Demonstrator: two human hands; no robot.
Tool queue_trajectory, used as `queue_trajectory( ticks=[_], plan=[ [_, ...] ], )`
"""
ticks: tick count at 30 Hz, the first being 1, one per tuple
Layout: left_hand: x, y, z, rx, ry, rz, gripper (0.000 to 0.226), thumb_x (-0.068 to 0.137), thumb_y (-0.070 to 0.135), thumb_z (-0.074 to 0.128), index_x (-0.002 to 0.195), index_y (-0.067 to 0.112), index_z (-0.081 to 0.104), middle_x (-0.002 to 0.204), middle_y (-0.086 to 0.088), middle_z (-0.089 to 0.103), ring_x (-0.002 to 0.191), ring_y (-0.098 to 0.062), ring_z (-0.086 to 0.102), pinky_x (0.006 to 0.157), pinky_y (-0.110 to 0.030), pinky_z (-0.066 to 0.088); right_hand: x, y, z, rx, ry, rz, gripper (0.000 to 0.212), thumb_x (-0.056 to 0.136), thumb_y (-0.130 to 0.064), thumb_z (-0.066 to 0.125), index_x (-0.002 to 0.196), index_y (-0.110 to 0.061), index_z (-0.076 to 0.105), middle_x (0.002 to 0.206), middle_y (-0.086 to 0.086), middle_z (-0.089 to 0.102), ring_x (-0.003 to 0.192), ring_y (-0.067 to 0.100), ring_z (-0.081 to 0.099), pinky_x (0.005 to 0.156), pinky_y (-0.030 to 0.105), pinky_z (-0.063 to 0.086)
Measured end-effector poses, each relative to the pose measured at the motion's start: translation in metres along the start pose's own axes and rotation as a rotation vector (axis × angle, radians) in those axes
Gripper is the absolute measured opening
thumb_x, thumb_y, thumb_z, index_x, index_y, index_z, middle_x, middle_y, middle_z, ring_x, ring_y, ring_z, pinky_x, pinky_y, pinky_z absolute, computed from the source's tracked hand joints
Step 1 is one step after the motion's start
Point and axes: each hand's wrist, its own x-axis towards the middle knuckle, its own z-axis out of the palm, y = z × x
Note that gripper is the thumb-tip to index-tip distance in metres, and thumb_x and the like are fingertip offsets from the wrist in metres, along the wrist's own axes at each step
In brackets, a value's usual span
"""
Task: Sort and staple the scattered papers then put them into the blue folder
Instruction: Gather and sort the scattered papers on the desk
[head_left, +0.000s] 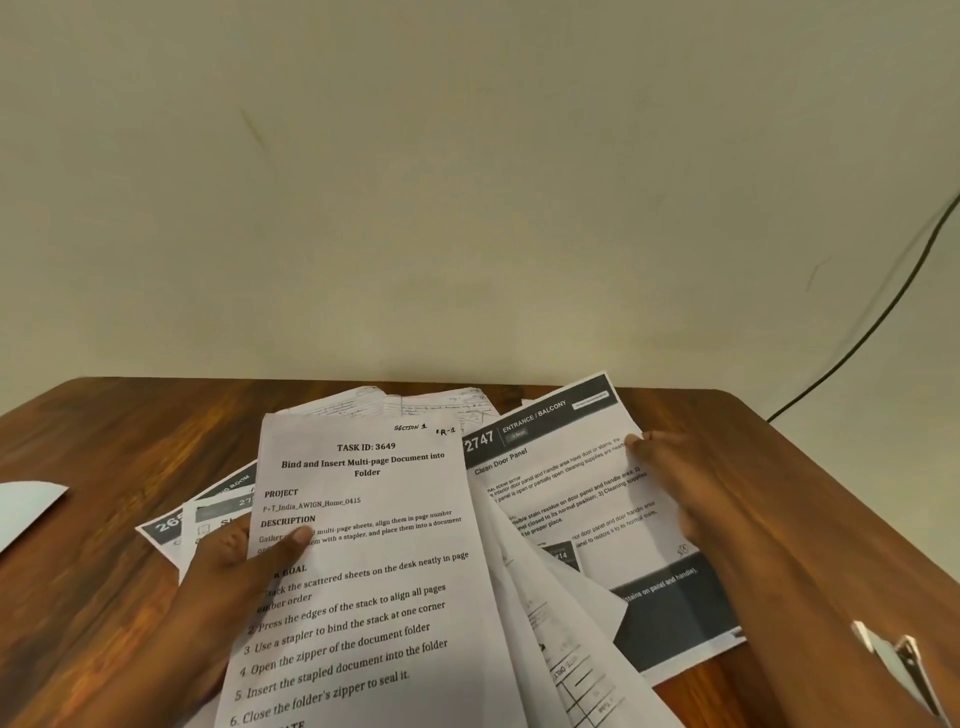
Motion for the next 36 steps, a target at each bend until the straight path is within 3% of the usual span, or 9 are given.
queue_trajectory(
  ticks=[5, 11, 15, 20, 26, 29, 31, 33, 36],
  plan=[
    [0.003, -0.001, -0.001, 0.006, 0.008, 0.008, 0.019, 0.099, 0.006, 0.064, 0.115, -0.004, 0.067, 0.099, -0.031, 0.076, 0.084, -0.055, 0.073, 0.06, -0.053, 0.064, -0.005, -0.006, 0.0, 0.025, -0.043, -0.002, 0.017, 0.103, -0.017, 0.06, 0.089, -0.011, 0.067, 0.092, 0.016, 0.079, 0.073, 0.034, 0.074, 0.063, 0.034, 0.054],
    [0.003, 0.0, 0.001, 0.023, 0.019, -0.007, 0.019, 0.098, 0.007, 0.064, 0.114, -0.003, 0.067, 0.098, -0.031, 0.076, 0.092, -0.06, 0.071, 0.062, -0.053, 0.063, -0.006, -0.008, -0.001, 0.13, -0.056, -0.019, 0.012, 0.099, -0.015, 0.062, 0.089, -0.013, 0.069, 0.085, 0.014, 0.079, 0.06, 0.028, 0.071, 0.059, 0.029, 0.05],
    [0.002, 0.002, 0.003, 0.023, 0.025, -0.009, 0.019, 0.098, 0.008, 0.066, 0.114, -0.002, 0.068, 0.098, -0.029, 0.077, 0.089, -0.057, 0.072, 0.065, -0.053, 0.064, -0.002, -0.008, -0.002, 0.123, -0.017, -0.068, 0.021, 0.1, -0.011, 0.063, 0.079, -0.012, 0.066, 0.079, 0.012, 0.077, 0.054, 0.021, 0.069, 0.06, 0.03, 0.05],
    [0.001, 0.004, 0.003, 0.016, 0.033, -0.007, 0.017, 0.098, 0.006, 0.065, 0.113, -0.002, 0.067, 0.097, -0.03, 0.077, 0.078, -0.05, 0.075, 0.058, -0.052, 0.064, 0.004, -0.012, -0.011, 0.1, 0.062, -0.134, 0.019, 0.105, -0.02, 0.059, 0.098, -0.006, 0.069, 0.096, 0.016, 0.079, 0.08, 0.034, 0.074, 0.072, 0.042, 0.059],
    [-0.001, 0.004, 0.002, 0.005, 0.018, -0.003, 0.016, 0.098, 0.008, 0.065, 0.112, 0.0, 0.068, 0.097, -0.029, 0.077, 0.072, -0.045, 0.076, 0.059, -0.051, 0.064, 0.0, -0.022, -0.022, 0.103, 0.141, -0.224, 0.02, 0.107, -0.02, 0.056, 0.104, -0.011, 0.074, 0.097, 0.012, 0.078, 0.074, 0.022, 0.07, 0.046, 0.019, 0.051],
    [0.001, 0.003, 0.002, -0.002, 0.025, 0.009, 0.016, 0.098, 0.007, 0.065, 0.112, 0.0, 0.068, 0.097, -0.029, 0.077, 0.069, -0.044, 0.076, 0.056, -0.05, 0.064, 0.0, -0.024, -0.028, 0.086, 0.199, -0.277, 0.019, 0.106, -0.025, 0.059, 0.096, -0.019, 0.074, 0.089, 0.005, 0.08, 0.079, 0.027, 0.075, 0.057, 0.03, 0.057],
    [0.003, 0.002, 0.002, -0.009, 0.032, 0.014, 0.016, 0.098, 0.006, 0.065, 0.113, 0.0, 0.068, 0.097, -0.028, 0.077, 0.07, -0.043, 0.077, 0.057, -0.05, 0.065, -0.001, -0.027, -0.033, 0.113, 0.225, -0.302, 0.018, 0.105, -0.027, 0.061, 0.093, -0.021, 0.073, 0.078, -0.004, 0.079, 0.075, 0.024, 0.077, 0.056, 0.032, 0.06],
    [0.004, 0.001, 0.002, -0.018, 0.044, 0.019, 0.018, 0.098, 0.007, 0.066, 0.115, 0.001, 0.068, 0.099, -0.027, 0.077, 0.074, -0.045, 0.077, 0.065, -0.056, 0.064, -0.003, -0.034, -0.037, 0.159, 0.262, -0.346, 0.016, 0.104, -0.023, 0.062, 0.093, -0.018, 0.072, 0.076, -0.005, 0.079, 0.074, 0.019, 0.077, 0.057, 0.031, 0.063],
    [0.003, 0.002, 0.003, -0.029, 0.042, 0.016, 0.018, 0.097, 0.007, 0.066, 0.115, 0.002, 0.068, 0.102, -0.028, 0.077, 0.085, -0.051, 0.075, 0.087, -0.072, 0.055, -0.002, -0.043, -0.046, 0.2, 0.333, -0.44, 0.015, 0.103, -0.02, 0.064, 0.093, -0.018, 0.074, 0.086, 0.002, 0.079, 0.079, 0.02, 0.076, 0.075, 0.039, 0.064]
  ],
)
